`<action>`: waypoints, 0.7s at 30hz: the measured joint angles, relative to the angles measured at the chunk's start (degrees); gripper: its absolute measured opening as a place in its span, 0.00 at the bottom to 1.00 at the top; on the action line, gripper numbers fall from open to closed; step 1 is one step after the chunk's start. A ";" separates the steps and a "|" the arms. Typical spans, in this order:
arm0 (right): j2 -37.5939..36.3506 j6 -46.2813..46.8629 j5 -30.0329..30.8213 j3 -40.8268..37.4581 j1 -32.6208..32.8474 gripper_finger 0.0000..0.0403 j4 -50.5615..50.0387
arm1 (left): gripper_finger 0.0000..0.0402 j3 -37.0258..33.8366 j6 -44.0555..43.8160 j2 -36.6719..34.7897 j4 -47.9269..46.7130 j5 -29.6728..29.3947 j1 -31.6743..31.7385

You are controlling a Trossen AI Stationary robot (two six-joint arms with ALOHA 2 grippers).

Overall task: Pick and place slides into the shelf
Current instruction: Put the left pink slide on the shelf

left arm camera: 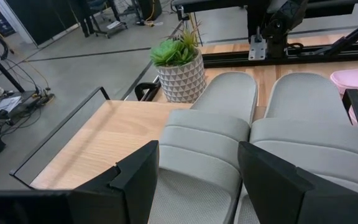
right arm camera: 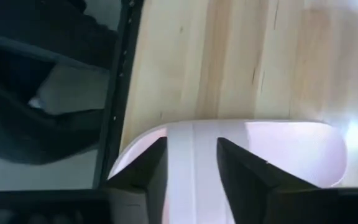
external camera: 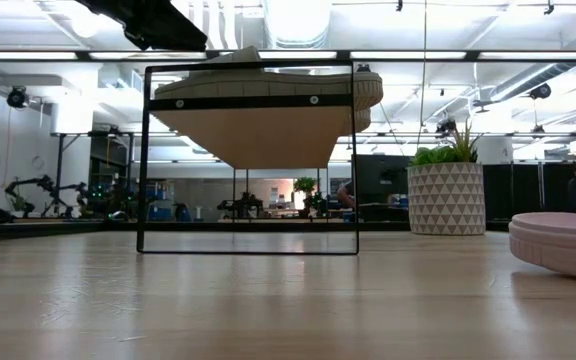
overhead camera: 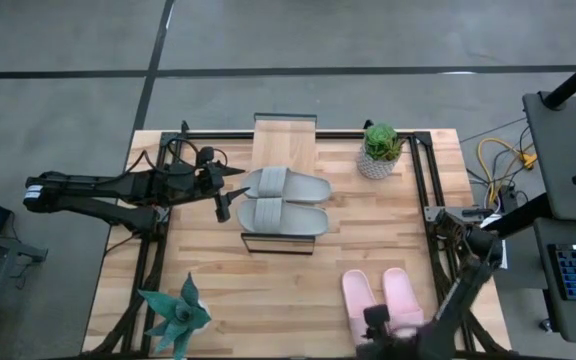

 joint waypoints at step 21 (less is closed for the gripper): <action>-4.30 -22.06 -30.95 -6.71 -16.74 0.57 -1.79 | 0.51 -0.11 0.04 0.00 -0.57 0.00 0.00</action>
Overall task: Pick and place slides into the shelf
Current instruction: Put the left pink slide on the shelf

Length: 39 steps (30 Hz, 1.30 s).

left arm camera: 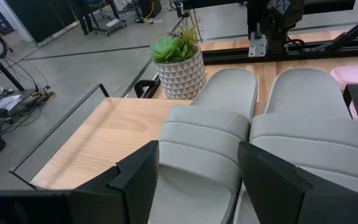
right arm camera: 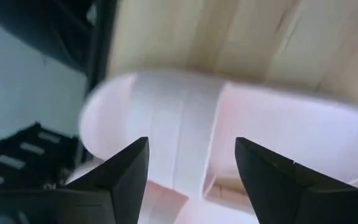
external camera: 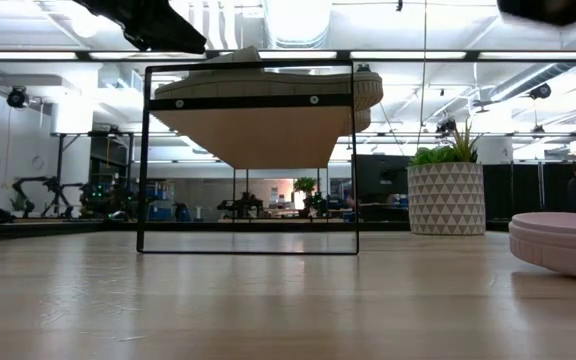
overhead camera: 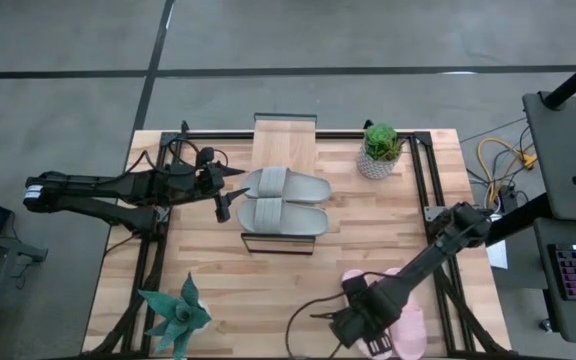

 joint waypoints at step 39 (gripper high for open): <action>-2.39 -3.07 -11.17 -11.58 -2.64 0.04 9.19 | 0.51 0.00 0.07 -0.02 0.07 0.00 0.01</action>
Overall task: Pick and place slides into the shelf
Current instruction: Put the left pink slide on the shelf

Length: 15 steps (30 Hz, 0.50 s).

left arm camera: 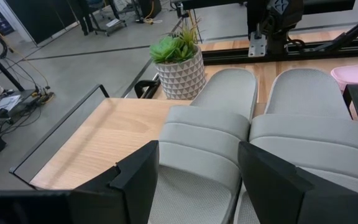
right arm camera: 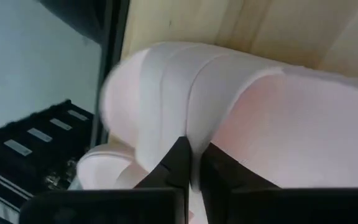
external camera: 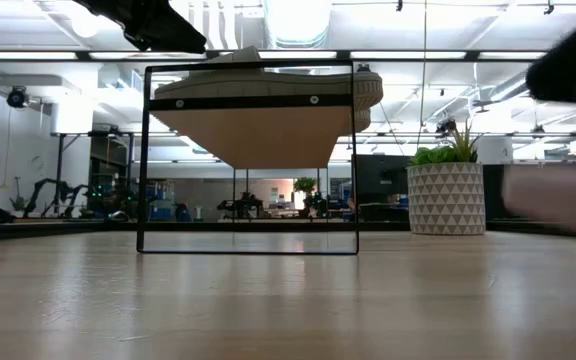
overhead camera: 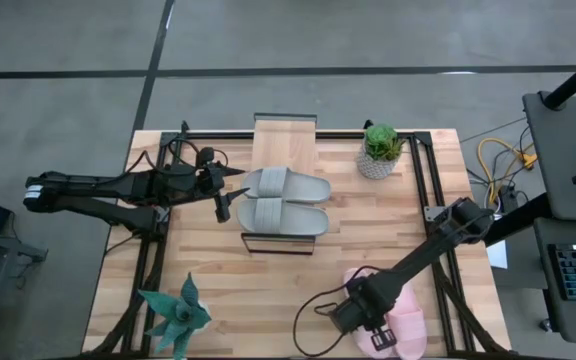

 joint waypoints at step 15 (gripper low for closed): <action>-16.29 -3.61 19.30 3.78 3.27 0.03 6.75 | 0.51 0.00 0.57 0.00 0.20 1.25 0.01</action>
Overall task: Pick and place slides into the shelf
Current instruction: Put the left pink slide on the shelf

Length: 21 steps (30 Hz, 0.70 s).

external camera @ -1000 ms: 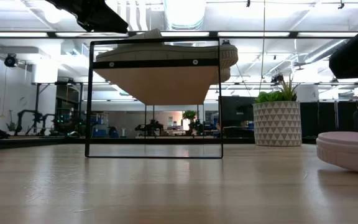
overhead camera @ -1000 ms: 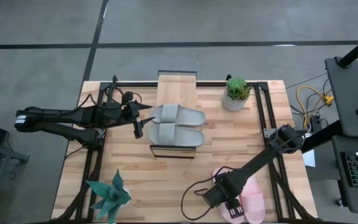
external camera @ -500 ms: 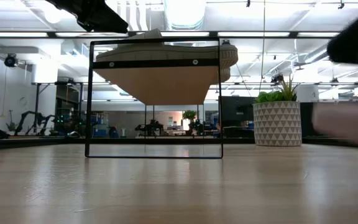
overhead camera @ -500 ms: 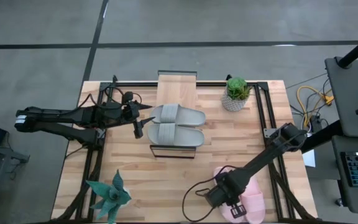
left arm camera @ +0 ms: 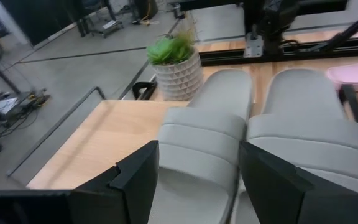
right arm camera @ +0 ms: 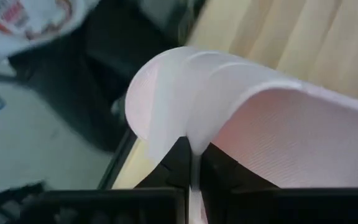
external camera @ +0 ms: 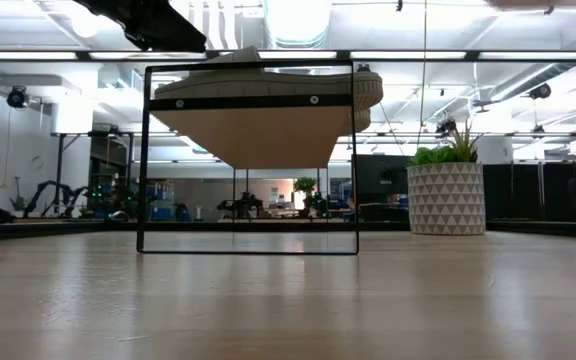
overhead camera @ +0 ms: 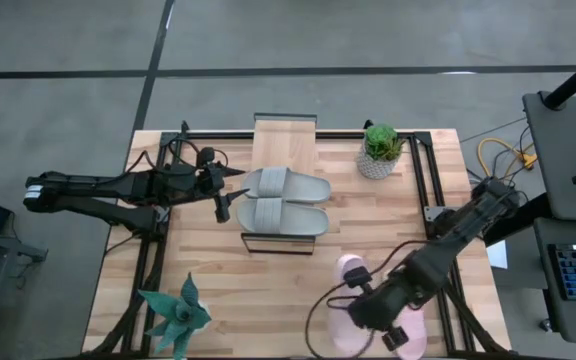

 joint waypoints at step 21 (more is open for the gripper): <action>-1.89 -38.91 -1.93 -3.45 -2.04 0.03 20.80 | 0.51 0.32 41.56 14.91 32.96 44.25 -6.04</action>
